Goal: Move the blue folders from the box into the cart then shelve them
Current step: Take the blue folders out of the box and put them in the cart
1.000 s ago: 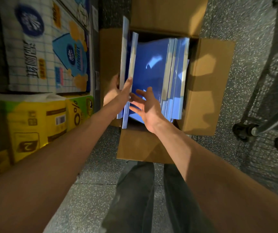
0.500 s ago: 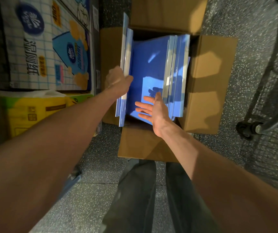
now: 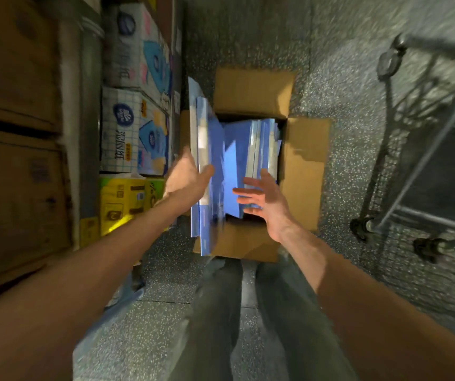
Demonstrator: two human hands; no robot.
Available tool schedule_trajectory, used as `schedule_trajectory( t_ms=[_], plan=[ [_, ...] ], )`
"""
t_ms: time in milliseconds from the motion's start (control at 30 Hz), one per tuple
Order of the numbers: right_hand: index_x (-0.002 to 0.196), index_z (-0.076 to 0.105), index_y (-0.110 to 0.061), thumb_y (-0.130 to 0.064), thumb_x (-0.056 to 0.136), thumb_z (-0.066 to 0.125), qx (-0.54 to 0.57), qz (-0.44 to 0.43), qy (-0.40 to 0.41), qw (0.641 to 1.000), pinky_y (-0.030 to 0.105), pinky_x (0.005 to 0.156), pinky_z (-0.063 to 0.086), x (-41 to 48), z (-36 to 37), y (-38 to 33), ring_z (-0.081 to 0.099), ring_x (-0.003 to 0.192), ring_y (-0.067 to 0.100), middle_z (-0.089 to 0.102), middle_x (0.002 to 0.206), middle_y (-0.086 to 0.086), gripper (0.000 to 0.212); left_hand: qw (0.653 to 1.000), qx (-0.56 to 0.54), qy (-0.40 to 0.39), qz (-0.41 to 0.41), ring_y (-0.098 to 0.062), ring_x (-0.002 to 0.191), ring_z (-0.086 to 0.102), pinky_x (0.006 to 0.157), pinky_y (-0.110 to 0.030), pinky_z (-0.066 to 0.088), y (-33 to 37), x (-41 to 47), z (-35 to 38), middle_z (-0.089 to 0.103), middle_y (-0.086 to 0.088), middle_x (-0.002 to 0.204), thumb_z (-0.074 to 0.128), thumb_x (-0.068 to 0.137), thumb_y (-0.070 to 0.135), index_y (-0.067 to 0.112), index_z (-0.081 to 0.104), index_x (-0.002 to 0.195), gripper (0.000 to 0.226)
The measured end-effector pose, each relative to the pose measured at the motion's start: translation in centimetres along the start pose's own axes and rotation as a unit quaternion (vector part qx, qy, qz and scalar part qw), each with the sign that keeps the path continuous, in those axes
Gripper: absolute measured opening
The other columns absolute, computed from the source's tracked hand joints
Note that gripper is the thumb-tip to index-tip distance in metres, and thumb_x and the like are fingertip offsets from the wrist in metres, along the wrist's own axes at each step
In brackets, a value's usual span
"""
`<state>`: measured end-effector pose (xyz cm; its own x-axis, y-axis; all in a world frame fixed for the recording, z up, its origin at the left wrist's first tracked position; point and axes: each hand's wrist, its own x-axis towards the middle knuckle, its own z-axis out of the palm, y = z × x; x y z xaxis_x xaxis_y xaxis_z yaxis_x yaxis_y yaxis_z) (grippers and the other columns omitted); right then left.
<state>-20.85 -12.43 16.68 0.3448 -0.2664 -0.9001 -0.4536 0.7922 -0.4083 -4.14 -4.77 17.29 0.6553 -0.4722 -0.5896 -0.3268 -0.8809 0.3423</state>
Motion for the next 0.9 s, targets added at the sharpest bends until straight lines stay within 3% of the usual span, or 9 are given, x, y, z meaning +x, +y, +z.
schedule_trajectory(
  t_ms=[133, 233, 400, 467, 533, 667, 767, 833, 900],
  plan=[
    [0.119, 0.063, -0.013, -0.054, 0.103, 0.034, -0.026, -0.056, 0.006, 0.998, 0.032, 0.070, 0.047, -7.2, -1.2, -4.0, 0.063, 0.086, 0.015, 0.072, 0.110, 0.006, 0.053, 0.999, -0.021, 0.020, 0.035, -0.037, 0.113, 0.062, 0.084, -0.040, 0.052, 4.0, -6.2, -4.7, 0.066, -0.018, 0.121, 0.059, 0.096, 0.047, 0.001, 0.032, 0.151, 0.077],
    [0.107, 0.064, -0.021, -0.052, 0.103, 0.037, -0.032, -0.082, 0.030, 0.996, 0.029, 0.070, 0.044, -11.8, -2.2, -5.7, 0.059, 0.091, 0.013, 0.066, 0.120, 0.005, 0.041, 0.993, -0.092, 0.026, 0.075, -0.030, 0.112, 0.064, 0.088, -0.037, 0.054, 6.8, -11.2, -8.3, 0.068, -0.014, 0.122, 0.063, 0.094, 0.043, 0.002, 0.040, 0.147, 0.071],
    [0.139, 0.043, -0.033, -0.050, 0.105, 0.031, -0.050, -0.119, 0.043, 0.991, 0.009, 0.085, 0.041, -20.1, -4.9, -7.5, 0.049, 0.121, 0.008, 0.049, 0.136, -0.018, 0.040, 0.972, -0.174, 0.030, 0.154, -0.015, 0.104, 0.065, 0.083, -0.026, 0.049, 10.5, -19.4, -12.8, 0.066, 0.003, 0.116, 0.063, 0.097, 0.037, 0.014, 0.052, 0.133, 0.045],
    [0.151, 0.034, -0.033, -0.057, 0.102, 0.033, -0.077, -0.134, 0.038, 0.987, 0.024, 0.108, 0.029, -23.1, -6.4, -7.7, 0.035, 0.142, 0.015, 0.036, 0.154, -0.013, 0.055, 0.962, -0.195, 0.035, 0.186, -0.010, 0.096, 0.068, 0.079, -0.027, 0.052, 11.8, -22.1, -14.3, 0.070, 0.005, 0.111, 0.063, 0.097, 0.038, 0.021, 0.056, 0.127, 0.036],
    [0.154, 0.031, -0.031, -0.063, 0.097, 0.039, -0.093, -0.144, 0.033, 0.985, 0.034, 0.116, 0.023, -25.3, -7.7, -7.5, 0.030, 0.146, 0.016, 0.029, 0.159, -0.010, 0.065, 0.951, -0.222, 0.040, 0.210, 0.001, 0.083, 0.066, 0.072, -0.027, 0.052, 13.0, -24.4, -15.5, 0.072, 0.011, 0.098, 0.063, 0.097, 0.037, 0.023, 0.061, 0.121, 0.028],
    [0.141, 0.049, -0.035, -0.064, 0.094, 0.046, -0.043, -0.161, 0.031, 0.986, 0.038, 0.109, 0.041, -30.8, -10.5, -6.1, 0.054, 0.126, 0.015, 0.054, 0.141, -0.010, 0.055, 0.925, -0.273, 0.033, 0.262, 0.002, 0.082, 0.068, 0.072, -0.028, 0.054, 14.9, -29.8, -17.1, 0.075, 0.015, 0.095, 0.063, 0.097, 0.042, 0.026, 0.068, 0.117, 0.026],
    [0.119, 0.065, -0.035, -0.079, 0.072, 0.062, -0.027, -0.178, 0.056, 0.982, 0.032, 0.070, 0.057, -33.5, -12.7, -3.9, 0.068, 0.101, 0.016, 0.069, 0.121, -0.007, 0.064, 0.913, -0.291, 0.026, 0.287, -0.002, 0.088, 0.071, 0.075, -0.028, 0.056, 15.5, -33.1, -17.1, 0.076, 0.011, 0.099, 0.061, 0.098, 0.041, 0.023, 0.069, 0.117, 0.028],
    [0.117, 0.068, -0.026, -0.080, 0.061, 0.072, -0.004, -0.204, 0.110, 0.973, 0.047, 0.078, 0.061, -35.1, -14.3, -2.0, 0.069, 0.104, 0.026, 0.067, 0.125, 0.000, 0.077, 0.904, -0.306, 0.021, 0.299, 0.002, 0.082, 0.070, 0.069, -0.021, 0.052, 15.5, -35.9, -17.0, 0.075, 0.012, 0.095, 0.060, 0.099, 0.038, 0.019, 0.069, 0.116, 0.027],
    [0.110, 0.069, -0.019, -0.054, 0.076, 0.078, 0.042, -0.247, 0.134, 0.959, 0.058, 0.094, 0.053, -37.9, -14.8, -0.6, 0.068, 0.106, 0.031, 0.071, 0.120, 0.007, 0.050, 0.895, -0.333, 0.016, 0.297, -0.002, 0.074, 0.071, 0.063, -0.024, 0.053, 15.2, -38.2, -16.4, 0.076, 0.009, 0.088, 0.059, 0.099, 0.038, 0.017, 0.069, 0.113, 0.027]
  ],
)
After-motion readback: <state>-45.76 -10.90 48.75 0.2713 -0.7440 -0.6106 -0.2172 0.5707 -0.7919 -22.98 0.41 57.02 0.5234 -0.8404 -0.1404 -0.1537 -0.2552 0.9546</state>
